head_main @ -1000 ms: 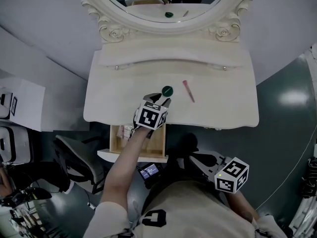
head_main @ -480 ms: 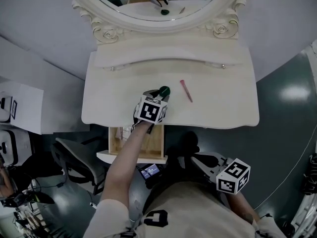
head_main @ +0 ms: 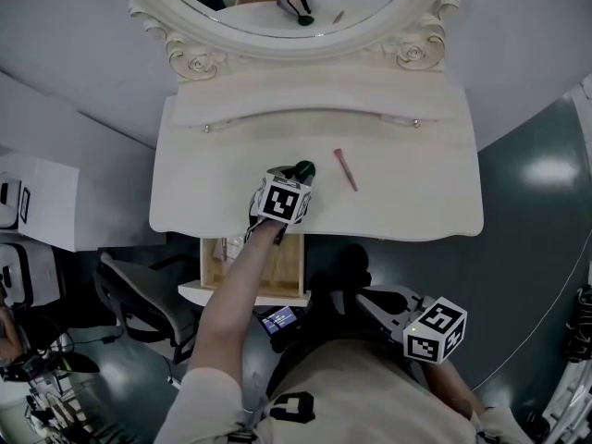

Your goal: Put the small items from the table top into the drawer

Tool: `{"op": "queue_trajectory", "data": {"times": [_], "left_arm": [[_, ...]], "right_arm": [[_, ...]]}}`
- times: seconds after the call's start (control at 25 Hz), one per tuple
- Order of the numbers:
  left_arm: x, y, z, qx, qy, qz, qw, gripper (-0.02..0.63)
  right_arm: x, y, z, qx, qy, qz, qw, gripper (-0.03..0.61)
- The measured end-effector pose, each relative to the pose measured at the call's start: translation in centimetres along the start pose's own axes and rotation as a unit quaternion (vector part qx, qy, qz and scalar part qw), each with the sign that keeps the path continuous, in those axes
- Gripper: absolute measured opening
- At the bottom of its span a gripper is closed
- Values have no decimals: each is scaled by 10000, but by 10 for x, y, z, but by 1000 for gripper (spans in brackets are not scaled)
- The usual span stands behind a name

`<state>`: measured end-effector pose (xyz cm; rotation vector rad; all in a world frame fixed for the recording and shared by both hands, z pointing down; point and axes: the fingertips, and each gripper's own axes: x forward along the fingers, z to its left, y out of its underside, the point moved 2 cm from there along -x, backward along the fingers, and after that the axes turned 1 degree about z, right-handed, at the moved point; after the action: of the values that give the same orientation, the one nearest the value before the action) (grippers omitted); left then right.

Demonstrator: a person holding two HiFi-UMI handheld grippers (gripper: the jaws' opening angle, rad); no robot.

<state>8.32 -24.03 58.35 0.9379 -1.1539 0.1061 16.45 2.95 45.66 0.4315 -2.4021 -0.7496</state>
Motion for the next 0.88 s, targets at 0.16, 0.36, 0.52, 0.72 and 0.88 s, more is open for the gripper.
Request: {"op": "queue_trajectory", "data": {"times": [0.16, 0.36, 0.52, 0.72, 0.88], "left_arm": [[6, 2, 3, -25, -22, 70, 10000, 181], [10, 5, 7, 2, -65, 132, 9999, 172], [11, 5, 6, 26, -26, 128, 9999, 170], [11, 5, 6, -24, 4, 66, 10000, 165], [10, 6, 6, -15, 48, 52, 10000, 156]], "right_arm": [[-2, 0, 0, 13, -1, -2, 10000, 29], [-3, 1, -1, 46, 21, 0, 10000, 29], [-3, 0, -1, 49, 22, 7, 10000, 29], [1, -1, 2, 23, -46, 18, 10000, 29], [3, -1, 4, 10, -50, 8, 10000, 29]]}}
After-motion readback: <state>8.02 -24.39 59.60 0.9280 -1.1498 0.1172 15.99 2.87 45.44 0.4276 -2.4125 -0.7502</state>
